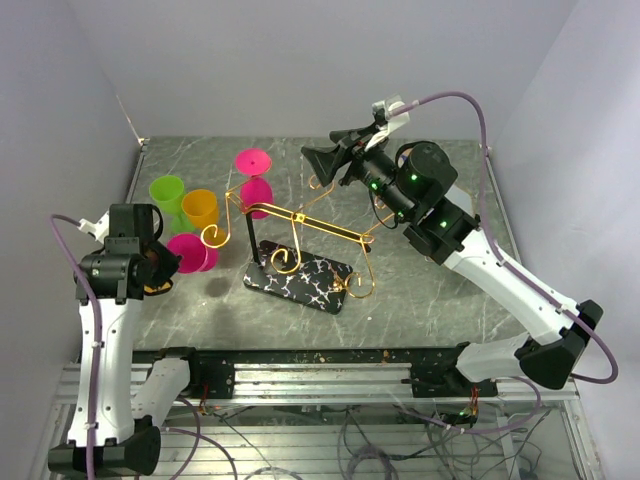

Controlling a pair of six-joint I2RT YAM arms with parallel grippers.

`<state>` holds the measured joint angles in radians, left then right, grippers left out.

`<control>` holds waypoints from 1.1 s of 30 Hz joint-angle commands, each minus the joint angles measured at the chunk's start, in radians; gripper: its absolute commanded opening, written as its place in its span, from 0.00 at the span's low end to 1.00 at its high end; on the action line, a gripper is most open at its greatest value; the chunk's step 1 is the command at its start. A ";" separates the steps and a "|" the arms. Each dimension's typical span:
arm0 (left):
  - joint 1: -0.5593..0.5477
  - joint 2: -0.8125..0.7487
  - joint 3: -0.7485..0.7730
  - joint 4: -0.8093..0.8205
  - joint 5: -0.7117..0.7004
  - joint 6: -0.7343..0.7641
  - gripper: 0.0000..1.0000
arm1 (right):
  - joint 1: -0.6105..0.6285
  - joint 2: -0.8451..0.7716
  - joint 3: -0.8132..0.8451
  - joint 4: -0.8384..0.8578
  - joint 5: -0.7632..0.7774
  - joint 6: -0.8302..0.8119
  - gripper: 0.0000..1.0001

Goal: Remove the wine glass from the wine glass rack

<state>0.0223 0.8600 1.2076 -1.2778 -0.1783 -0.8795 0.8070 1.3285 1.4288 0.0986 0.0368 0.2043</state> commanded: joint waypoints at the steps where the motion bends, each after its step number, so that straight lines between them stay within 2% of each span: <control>1: -0.001 0.011 -0.055 0.097 0.001 0.083 0.07 | 0.001 0.024 0.041 -0.021 -0.015 0.003 0.67; 6: 0.000 0.086 -0.050 0.136 0.040 0.262 0.07 | 0.003 0.072 0.130 -0.128 -0.066 0.000 0.67; 9: -0.001 0.132 -0.045 0.152 0.011 0.299 0.07 | 0.007 0.085 0.150 -0.136 -0.081 -0.009 0.67; 19: -0.001 0.259 -0.042 0.254 -0.004 0.392 0.07 | 0.028 0.130 0.202 -0.170 -0.020 -0.098 0.66; 25: 0.001 0.290 -0.071 0.301 -0.007 0.428 0.17 | 0.043 0.144 0.245 -0.211 0.057 -0.168 0.65; 33: 0.004 0.310 -0.086 0.325 -0.011 0.432 0.20 | 0.060 0.155 0.244 -0.215 0.084 -0.179 0.63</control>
<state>0.0223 1.1698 1.1255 -0.9970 -0.1741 -0.4652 0.8524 1.4696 1.6424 -0.1051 0.0906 0.0513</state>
